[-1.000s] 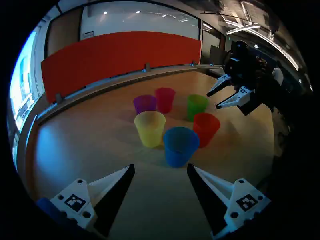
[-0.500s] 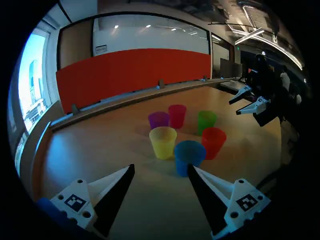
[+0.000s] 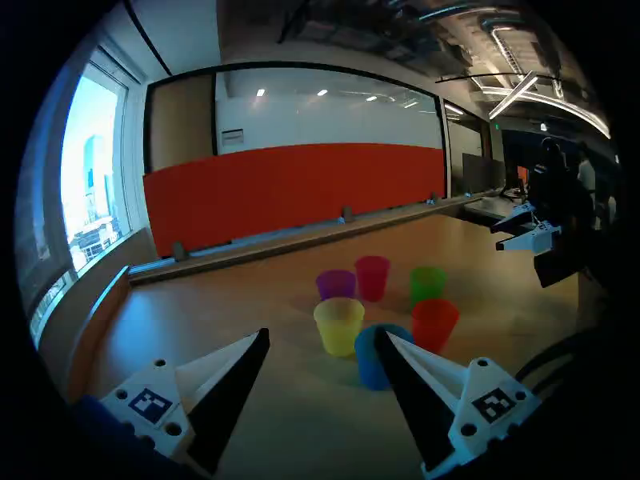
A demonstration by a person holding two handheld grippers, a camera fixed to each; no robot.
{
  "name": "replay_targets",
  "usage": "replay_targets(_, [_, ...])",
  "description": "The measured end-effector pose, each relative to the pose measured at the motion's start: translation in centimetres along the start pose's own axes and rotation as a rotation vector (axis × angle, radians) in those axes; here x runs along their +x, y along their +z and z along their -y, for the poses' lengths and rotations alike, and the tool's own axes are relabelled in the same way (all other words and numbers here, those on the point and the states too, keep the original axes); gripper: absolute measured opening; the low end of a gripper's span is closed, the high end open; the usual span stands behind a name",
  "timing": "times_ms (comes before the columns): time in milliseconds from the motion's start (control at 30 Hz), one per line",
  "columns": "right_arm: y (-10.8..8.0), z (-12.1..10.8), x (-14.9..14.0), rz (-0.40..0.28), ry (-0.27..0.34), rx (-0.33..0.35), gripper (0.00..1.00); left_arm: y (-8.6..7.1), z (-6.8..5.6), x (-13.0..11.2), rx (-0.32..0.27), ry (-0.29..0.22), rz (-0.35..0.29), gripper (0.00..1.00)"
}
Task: Pour water
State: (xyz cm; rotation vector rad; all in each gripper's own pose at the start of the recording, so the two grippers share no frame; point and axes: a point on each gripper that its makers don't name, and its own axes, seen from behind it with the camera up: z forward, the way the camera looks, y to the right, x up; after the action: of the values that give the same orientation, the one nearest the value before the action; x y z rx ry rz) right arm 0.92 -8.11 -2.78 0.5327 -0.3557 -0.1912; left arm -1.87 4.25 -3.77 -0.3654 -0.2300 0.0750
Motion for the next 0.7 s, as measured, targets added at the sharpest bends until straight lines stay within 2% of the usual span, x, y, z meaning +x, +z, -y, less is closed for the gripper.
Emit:
replay_targets(367, [-2.4, -2.9, 3.2, -0.165, 0.078, -0.196, 0.99, -1.6, 0.7, 2.9, 0.134, -0.008, -0.135, 0.98])
replay_targets(700, [-4.0, -4.6, 4.6, -0.271, 0.177, -0.33, 0.99, -2.0, 0.7, 3.8, 0.187, -0.113, -0.209, 0.98])
